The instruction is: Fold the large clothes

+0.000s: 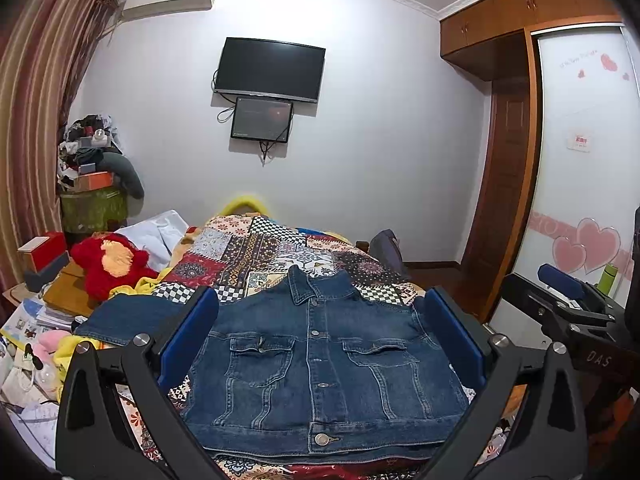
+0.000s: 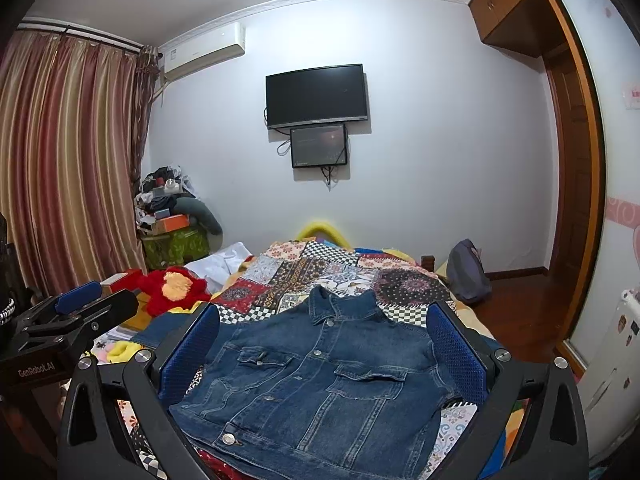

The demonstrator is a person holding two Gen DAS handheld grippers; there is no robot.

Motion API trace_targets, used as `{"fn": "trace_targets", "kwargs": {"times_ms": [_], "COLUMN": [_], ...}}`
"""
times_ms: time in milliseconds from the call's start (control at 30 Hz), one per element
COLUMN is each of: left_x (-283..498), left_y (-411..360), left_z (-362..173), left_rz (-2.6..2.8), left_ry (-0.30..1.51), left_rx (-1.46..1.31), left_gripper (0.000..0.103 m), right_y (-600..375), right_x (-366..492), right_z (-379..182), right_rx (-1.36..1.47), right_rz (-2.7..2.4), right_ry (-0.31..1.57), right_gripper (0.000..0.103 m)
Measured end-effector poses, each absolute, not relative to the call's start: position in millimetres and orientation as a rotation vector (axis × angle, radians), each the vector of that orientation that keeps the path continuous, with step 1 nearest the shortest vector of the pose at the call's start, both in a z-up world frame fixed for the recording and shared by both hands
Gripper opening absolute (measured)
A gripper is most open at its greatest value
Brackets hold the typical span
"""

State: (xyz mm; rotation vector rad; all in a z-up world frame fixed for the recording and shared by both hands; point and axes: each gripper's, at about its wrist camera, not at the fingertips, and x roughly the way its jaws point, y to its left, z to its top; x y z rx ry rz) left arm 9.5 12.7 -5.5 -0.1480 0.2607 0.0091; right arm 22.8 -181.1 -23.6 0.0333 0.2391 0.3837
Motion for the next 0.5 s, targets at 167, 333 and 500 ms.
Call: {"fn": "trace_targets", "kwargs": {"times_ms": [167, 333, 500], "left_x": [10.1, 7.2, 4.5], "left_y": [12.0, 11.8, 11.3], "left_z": [-4.8, -4.6, -5.8], "left_rz": [0.007, 0.004, 0.002], "left_ry": [0.256, 0.249, 0.241], "left_rx": [-0.143, -0.142, -0.139], "left_gripper": [0.103, 0.103, 0.103], "right_y": [-181.3, -182.5, -180.9], "right_x": [21.5, 21.0, 20.4], "right_z": [-22.6, -22.6, -22.6], "right_rx": [0.035, 0.033, 0.027], "right_rz": [0.385, 0.381, 0.383], "right_ry": [0.239, 0.236, 0.236], "right_gripper": [0.103, 0.103, 0.103]}}
